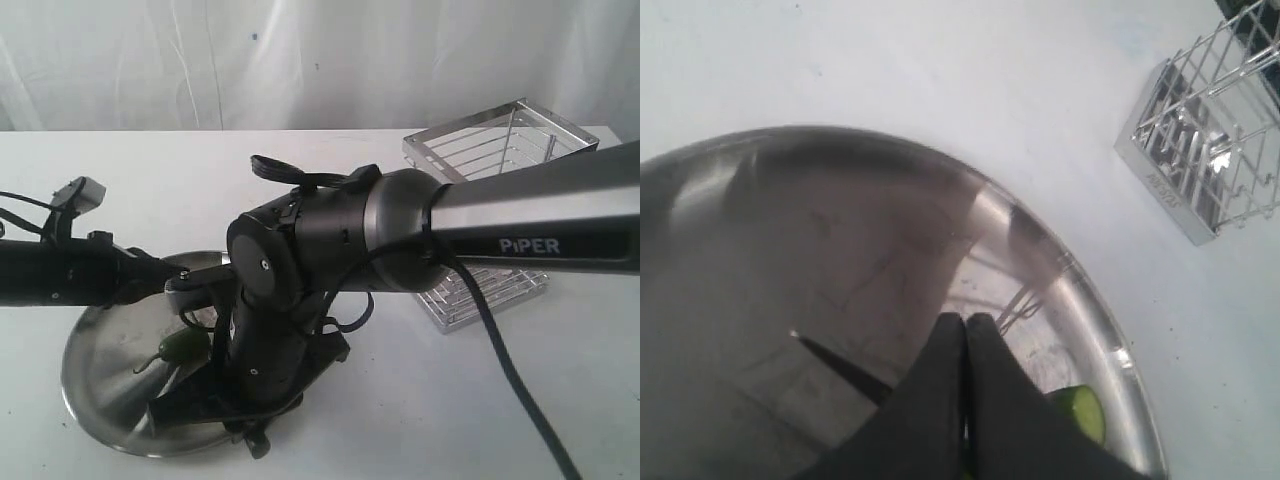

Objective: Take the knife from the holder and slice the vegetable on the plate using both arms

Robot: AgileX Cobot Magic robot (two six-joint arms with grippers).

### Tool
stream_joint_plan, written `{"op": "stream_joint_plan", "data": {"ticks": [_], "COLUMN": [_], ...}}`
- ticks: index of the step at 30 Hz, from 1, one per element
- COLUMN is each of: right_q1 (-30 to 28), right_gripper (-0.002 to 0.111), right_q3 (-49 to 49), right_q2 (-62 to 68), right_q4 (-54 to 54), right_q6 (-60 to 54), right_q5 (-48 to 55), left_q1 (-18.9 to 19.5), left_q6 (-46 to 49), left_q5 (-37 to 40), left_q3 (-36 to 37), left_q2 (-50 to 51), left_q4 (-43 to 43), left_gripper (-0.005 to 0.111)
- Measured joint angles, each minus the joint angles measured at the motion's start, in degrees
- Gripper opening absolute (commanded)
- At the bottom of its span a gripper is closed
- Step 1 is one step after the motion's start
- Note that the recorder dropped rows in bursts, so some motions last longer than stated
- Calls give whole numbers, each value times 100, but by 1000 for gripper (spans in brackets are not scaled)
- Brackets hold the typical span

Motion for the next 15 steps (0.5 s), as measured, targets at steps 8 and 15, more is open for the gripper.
{"op": "stream_joint_plan", "data": {"ticks": [8,15], "right_q1": [0,0], "right_gripper": [0,0], "right_q3": [0,0], "right_q2": [0,45], "right_q4": [44,127], "right_q6": [10,10], "right_q5": [-4,-33], "left_q1": [0,0], "left_q6": [-146,-156], "left_q5": [152,152], "left_q3": [-105,-114], "left_q2": [0,0], "left_q4": [0,0], "left_gripper": [0,0]}}
